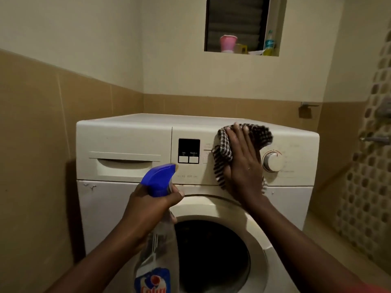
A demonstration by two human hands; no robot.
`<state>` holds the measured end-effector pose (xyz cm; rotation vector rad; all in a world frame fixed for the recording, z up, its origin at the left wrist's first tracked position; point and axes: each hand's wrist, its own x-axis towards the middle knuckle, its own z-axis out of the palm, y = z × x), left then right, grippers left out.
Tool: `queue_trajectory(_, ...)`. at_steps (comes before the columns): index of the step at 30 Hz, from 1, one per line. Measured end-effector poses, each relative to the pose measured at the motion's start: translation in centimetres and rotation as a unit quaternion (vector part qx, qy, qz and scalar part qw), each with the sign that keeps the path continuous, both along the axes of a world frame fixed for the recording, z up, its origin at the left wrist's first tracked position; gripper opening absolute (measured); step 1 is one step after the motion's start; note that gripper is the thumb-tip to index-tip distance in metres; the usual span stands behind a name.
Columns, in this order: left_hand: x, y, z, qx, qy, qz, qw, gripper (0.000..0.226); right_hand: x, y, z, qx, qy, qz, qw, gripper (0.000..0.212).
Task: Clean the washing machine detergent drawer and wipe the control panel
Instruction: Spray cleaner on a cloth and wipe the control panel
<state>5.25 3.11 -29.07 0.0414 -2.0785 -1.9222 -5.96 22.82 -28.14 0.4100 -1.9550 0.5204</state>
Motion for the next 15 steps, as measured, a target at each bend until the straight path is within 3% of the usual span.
queue_trajectory(5,-0.1,2.0,0.4,-0.008,-0.005,-0.02,1.0,0.021,1.5,1.9,-5.8,0.045,-0.022,0.049,0.998,0.097)
queue_trajectory(7,-0.7,3.2,0.8,-0.014,-0.006,-0.035,0.999,0.021,1.8,3.3,-7.0,0.018,-0.027,0.052,0.998,0.098)
queue_trajectory(10,-1.7,5.6,1.5,-0.035,-0.007,-0.075,0.997,0.02,3.1,5.6,-7.6,-0.059,-0.03,0.071,0.995,0.091)
queue_trajectory(13,-2.6,8.4,2.6,-0.055,0.007,-0.091,0.994,0.022,4.8,8.4,-7.6,-0.09,0.001,0.065,0.994,0.062)
queue_trajectory(15,-3.4,9.8,3.3,-0.064,0.021,-0.106,0.992,0.023,5.4,9.8,-6.6,-0.132,0.02,0.055,0.99,0.057)
